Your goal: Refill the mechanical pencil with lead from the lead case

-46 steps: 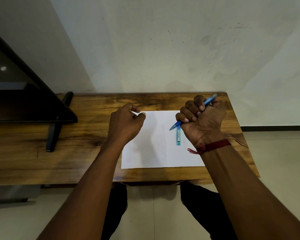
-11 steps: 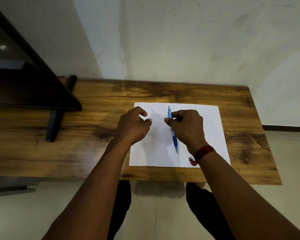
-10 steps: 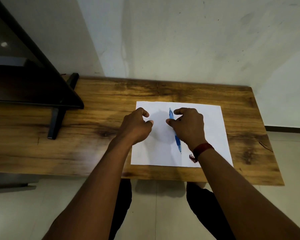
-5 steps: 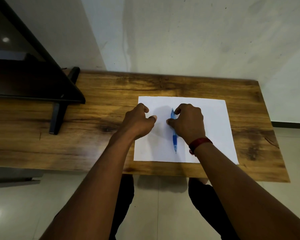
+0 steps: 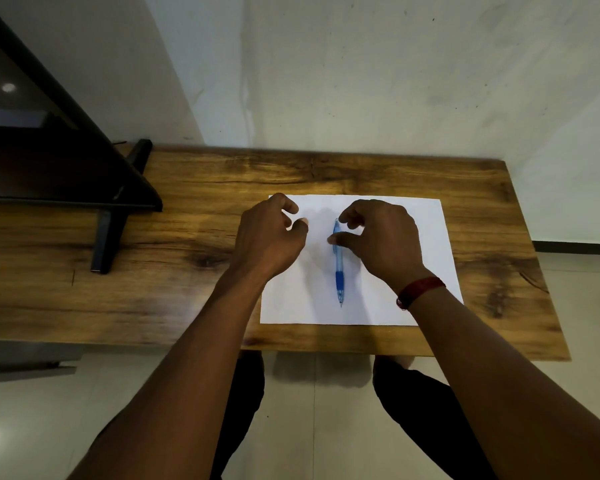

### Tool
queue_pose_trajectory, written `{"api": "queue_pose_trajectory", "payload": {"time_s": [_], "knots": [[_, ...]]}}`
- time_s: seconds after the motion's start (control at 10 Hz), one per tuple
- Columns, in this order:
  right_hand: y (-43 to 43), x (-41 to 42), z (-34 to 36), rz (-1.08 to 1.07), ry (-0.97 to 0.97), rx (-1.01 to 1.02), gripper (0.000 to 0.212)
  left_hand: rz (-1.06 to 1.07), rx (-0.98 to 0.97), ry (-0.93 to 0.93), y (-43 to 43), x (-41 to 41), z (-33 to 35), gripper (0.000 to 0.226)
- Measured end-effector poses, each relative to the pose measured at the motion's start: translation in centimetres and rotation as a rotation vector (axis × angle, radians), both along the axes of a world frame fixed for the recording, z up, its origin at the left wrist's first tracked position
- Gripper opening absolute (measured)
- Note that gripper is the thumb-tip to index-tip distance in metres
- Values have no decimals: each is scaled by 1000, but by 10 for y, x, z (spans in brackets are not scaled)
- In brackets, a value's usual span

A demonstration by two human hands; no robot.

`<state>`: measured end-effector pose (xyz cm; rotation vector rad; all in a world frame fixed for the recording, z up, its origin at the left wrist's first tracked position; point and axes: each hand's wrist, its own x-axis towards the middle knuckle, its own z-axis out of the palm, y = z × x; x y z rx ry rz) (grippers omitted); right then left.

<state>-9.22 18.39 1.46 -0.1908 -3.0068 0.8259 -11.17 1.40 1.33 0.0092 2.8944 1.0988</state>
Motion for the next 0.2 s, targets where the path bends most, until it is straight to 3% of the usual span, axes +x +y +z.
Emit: {"api": "queue_pose_trajectory", "payload": {"time_s": [0.2], "knots": [[11, 17, 2, 91, -57, 189, 95, -161, -160, 120, 4, 13, -3, 52]]}}
